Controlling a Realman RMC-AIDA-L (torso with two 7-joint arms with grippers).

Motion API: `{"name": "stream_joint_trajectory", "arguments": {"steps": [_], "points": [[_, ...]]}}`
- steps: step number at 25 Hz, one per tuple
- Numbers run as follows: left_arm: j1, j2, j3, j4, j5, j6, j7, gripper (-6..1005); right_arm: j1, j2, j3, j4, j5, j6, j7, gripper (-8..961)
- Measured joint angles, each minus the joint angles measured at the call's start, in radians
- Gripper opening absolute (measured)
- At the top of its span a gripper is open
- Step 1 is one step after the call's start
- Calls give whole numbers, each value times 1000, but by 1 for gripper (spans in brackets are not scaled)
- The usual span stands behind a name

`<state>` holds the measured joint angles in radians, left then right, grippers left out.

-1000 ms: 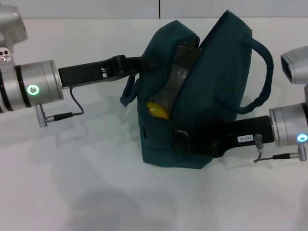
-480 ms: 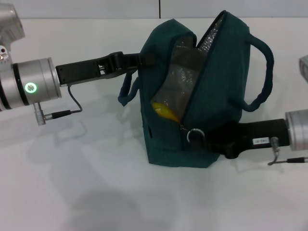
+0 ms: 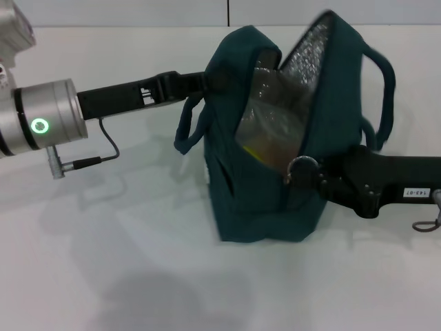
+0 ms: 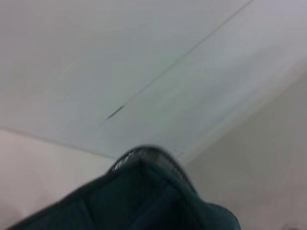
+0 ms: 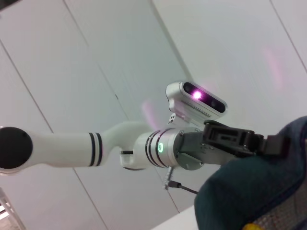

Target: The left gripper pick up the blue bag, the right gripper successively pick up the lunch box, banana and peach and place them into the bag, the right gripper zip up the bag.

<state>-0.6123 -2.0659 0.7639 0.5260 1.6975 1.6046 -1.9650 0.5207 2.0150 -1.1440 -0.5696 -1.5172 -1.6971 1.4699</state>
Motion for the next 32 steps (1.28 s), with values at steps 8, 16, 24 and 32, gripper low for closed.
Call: {"name": "stream_joint_trajectory", "arguments": {"steps": [8, 16, 24, 32], "points": [[42, 0, 0, -22, -118, 58, 125, 72, 39, 2, -7, 9, -4, 11, -12, 12], [94, 3, -2, -24, -182, 65, 199, 237, 50, 1, -11, 17, -9, 27, -7, 12], [200, 11, 2, -24, -221, 214, 454, 628, 83, -1, -16, 31, -6, 27, -4, 12], [295, -17, 8, -145, -130, 237, 782, 888, 166, -1, 0, 33, 2, 39, 22, 12]]}}
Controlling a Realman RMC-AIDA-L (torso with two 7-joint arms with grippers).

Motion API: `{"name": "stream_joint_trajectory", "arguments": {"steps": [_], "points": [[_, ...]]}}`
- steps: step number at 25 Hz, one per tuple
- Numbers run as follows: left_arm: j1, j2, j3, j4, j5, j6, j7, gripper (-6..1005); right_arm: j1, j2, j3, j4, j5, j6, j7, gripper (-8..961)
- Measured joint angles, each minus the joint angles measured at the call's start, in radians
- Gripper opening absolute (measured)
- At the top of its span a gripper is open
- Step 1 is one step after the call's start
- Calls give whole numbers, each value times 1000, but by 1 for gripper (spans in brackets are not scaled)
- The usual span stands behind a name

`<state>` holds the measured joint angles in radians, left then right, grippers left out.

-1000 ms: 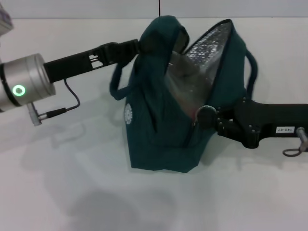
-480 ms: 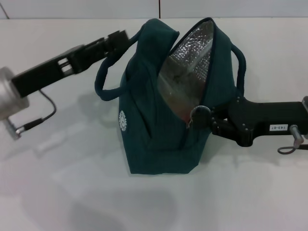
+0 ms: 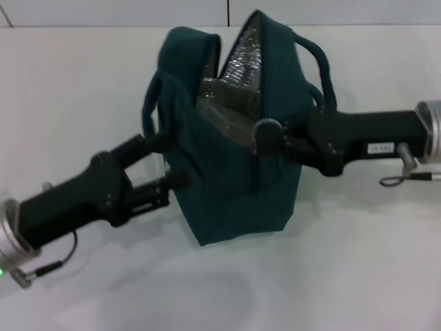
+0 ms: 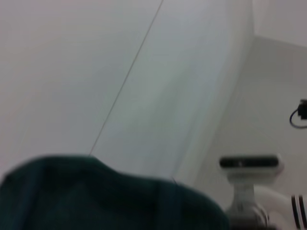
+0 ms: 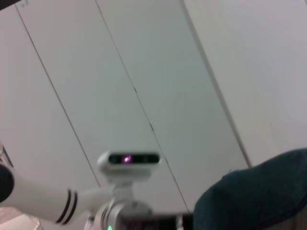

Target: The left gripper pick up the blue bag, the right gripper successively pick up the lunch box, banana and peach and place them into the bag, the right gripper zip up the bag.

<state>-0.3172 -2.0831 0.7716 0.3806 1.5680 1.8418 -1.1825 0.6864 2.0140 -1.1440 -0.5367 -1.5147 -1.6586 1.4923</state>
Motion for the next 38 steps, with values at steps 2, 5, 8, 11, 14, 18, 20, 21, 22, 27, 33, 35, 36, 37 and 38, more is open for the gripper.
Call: {"name": "stream_joint_trajectory", "arguments": {"steps": [2, 5, 8, 11, 14, 18, 20, 21, 22, 27, 33, 35, 36, 37, 38], "points": [[-1, -2, 0, -53, 3, -27, 57, 877, 25, 0, -1, 4, -4, 15, 17, 12], [-10, -8, 0, -125, 3, -89, 122, 861, 51, 1, -7, 6, -8, 32, 25, 12], [-26, -10, 2, -174, 3, -120, 155, 845, 76, 4, -8, 6, -8, 39, 25, 12], [-54, -11, 14, -215, 5, -144, 176, 828, 93, 7, -16, 15, -8, 53, 27, 12], [-68, -13, 17, -227, 3, -163, 178, 812, 99, 10, -27, 24, -8, 75, 25, 12], [-88, -16, 15, -250, -6, -218, 175, 790, 98, 11, -37, 32, -2, 80, 20, 12], [-97, -16, 13, -265, -11, -242, 175, 779, 95, 11, -37, 32, -2, 80, 19, 12], [-100, -16, 13, -268, -15, -251, 175, 774, 93, 11, -37, 32, -1, 80, 19, 12], [-104, -17, 12, -272, -20, -258, 174, 768, 92, 11, -37, 32, -1, 80, 19, 12], [-121, -17, 12, -280, -29, -269, 178, 741, 85, 10, -33, 32, 0, 101, 18, 12], [-127, -20, 11, -283, -39, -270, 247, 585, 66, 9, -25, 30, 38, 141, 5, 12], [-130, -22, 11, -299, -44, -271, 286, 491, 60, 8, -25, 31, 76, 149, -12, 12], [-133, -22, 11, -308, -46, -272, 301, 479, 56, 8, -25, 31, 94, 153, -21, 12], [-135, -22, 11, -312, -46, -273, 307, 467, 51, 8, -25, 31, 107, 157, -27, 12], [-139, -22, 11, -317, -47, -275, 315, 455, 48, 8, -25, 31, 122, 162, -33, 12]]}}
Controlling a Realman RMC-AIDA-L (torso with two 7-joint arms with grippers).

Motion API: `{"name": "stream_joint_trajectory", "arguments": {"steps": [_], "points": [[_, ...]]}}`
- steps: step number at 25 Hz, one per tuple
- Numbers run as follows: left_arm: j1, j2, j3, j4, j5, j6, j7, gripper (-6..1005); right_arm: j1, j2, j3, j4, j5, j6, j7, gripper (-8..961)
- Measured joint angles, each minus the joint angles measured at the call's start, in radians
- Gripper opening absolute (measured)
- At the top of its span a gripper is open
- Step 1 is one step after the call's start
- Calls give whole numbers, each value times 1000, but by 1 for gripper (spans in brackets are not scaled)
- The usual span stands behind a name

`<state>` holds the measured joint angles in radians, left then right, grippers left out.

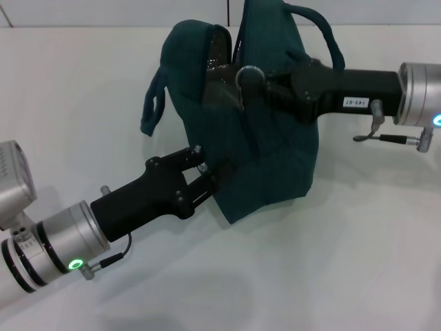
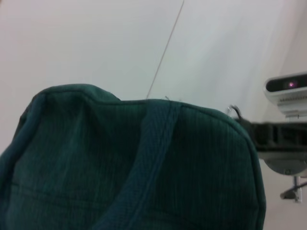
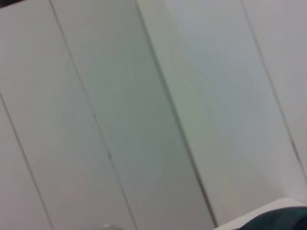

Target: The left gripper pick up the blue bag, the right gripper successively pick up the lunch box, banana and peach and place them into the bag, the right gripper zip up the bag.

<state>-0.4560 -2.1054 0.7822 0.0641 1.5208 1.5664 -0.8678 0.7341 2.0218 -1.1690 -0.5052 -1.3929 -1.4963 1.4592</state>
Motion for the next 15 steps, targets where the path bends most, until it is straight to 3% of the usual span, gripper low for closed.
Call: {"name": "stream_joint_trajectory", "arguments": {"steps": [14, 15], "points": [[-13, 2, -2, -6, 7, -27, 52, 312, -29, -5, -3, -1, 64, 22, -16, 12], [-14, 2, -4, -6, 2, -29, 52, 238, -29, -5, -7, 0, 61, 6, -16, 12]]}}
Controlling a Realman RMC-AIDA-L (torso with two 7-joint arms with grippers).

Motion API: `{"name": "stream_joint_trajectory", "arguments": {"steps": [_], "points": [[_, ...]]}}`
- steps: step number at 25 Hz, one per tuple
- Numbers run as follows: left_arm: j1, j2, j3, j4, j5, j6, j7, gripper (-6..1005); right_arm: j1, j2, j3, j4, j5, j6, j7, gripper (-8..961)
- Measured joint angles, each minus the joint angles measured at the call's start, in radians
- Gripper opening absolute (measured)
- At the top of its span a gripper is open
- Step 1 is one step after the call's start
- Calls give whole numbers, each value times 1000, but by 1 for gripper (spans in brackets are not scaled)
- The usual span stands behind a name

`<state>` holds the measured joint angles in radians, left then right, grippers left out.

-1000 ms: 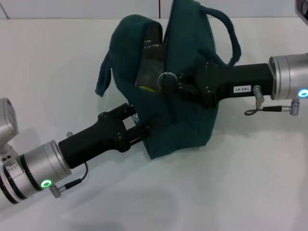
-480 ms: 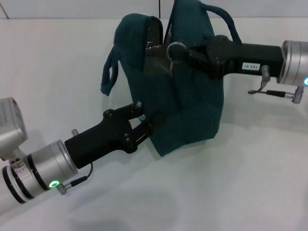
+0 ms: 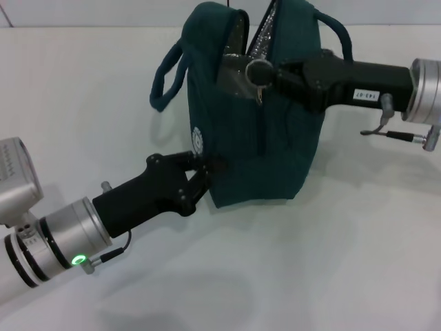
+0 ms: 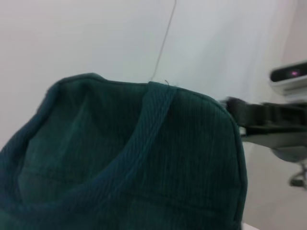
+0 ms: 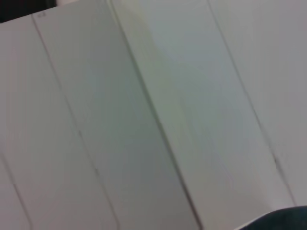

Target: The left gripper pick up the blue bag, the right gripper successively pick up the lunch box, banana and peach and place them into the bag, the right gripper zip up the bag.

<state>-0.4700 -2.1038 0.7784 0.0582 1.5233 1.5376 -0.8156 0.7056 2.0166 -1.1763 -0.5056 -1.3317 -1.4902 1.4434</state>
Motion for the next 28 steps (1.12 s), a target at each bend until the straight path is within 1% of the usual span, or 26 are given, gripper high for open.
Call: {"name": "stream_joint_trajectory", "arguments": {"steps": [2, 5, 7, 10, 13, 15, 18, 21, 23, 26, 28], "points": [[-1, 0, -3, 0, -14, -1, 0, 91, 0, -1, -11, 1, -5, -42, 1, 12], [-7, 0, -4, 0, -33, -1, -2, 180, 1, -4, -25, 1, -8, -88, 8, 12], [-14, -1, -4, 0, -36, -1, -3, 240, 0, -3, -11, -2, -2, -71, 2, 12], [-19, -1, -4, -1, -37, -3, -3, 364, -2, 0, 22, -3, 15, -36, -9, 12], [-27, -1, -3, -18, -38, -16, 0, 488, -6, 0, 18, 2, 10, -48, -16, 12], [-29, -1, -3, -24, -39, -30, 1, 493, -13, 4, 21, 6, 12, -42, -32, 12], [-35, -2, 1, -30, -38, -47, 1, 501, -31, 6, 42, 37, 75, -24, -69, 12], [-50, -3, 3, -58, -33, -51, 10, 510, -44, 3, 46, 82, 170, -73, -129, 12], [-54, -3, 4, -73, -31, -52, 25, 515, -48, 3, 43, 96, 197, -92, -153, 12], [-57, -4, 4, -82, -30, -48, 37, 515, -39, 1, 21, 111, 200, -85, -149, 12], [-60, -4, 4, -87, -30, -38, 38, 515, -27, -2, -20, 118, 198, -63, -130, 12]]}}
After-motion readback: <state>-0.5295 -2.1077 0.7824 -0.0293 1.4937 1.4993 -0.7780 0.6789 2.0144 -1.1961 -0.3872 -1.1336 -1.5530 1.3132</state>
